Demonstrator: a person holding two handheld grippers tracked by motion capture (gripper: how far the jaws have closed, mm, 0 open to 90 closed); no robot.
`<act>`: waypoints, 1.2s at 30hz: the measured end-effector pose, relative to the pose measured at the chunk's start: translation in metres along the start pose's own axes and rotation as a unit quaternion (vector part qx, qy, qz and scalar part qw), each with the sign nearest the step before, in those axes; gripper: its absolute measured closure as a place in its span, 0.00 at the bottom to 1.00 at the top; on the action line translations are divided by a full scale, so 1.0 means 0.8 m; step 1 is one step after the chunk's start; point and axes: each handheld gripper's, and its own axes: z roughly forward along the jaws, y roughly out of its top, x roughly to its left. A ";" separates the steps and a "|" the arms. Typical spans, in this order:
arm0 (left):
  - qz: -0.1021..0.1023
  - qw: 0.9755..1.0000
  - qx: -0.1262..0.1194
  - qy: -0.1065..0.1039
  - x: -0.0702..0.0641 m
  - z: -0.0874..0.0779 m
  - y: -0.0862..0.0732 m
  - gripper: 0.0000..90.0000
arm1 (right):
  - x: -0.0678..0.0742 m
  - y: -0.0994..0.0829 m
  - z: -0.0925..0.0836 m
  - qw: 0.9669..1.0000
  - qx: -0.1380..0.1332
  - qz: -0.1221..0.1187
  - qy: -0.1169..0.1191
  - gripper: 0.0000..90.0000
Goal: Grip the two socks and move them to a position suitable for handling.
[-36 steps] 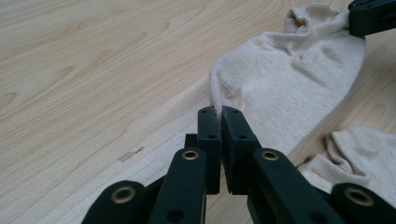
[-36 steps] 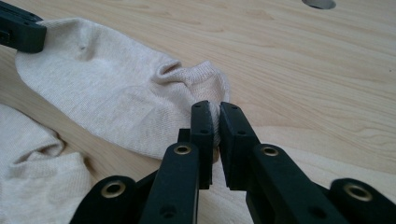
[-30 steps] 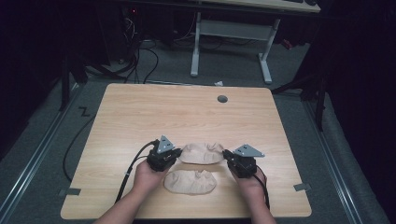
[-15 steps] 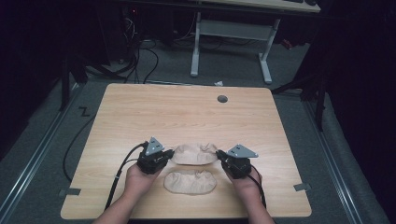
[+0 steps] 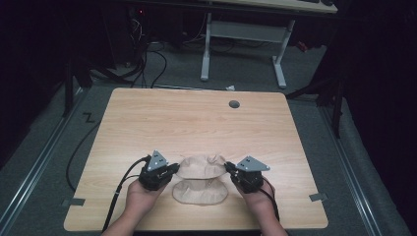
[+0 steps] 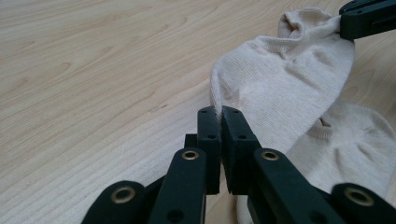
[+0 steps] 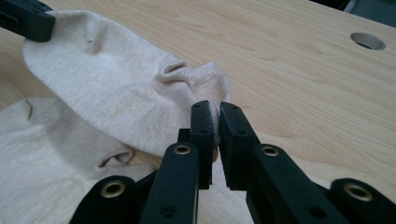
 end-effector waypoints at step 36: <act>0.019 0.998 0.048 -0.043 -0.035 -0.038 -0.038 0.96 | 0.043 -0.039 -0.041 0.999 0.030 -0.028 0.032 0.94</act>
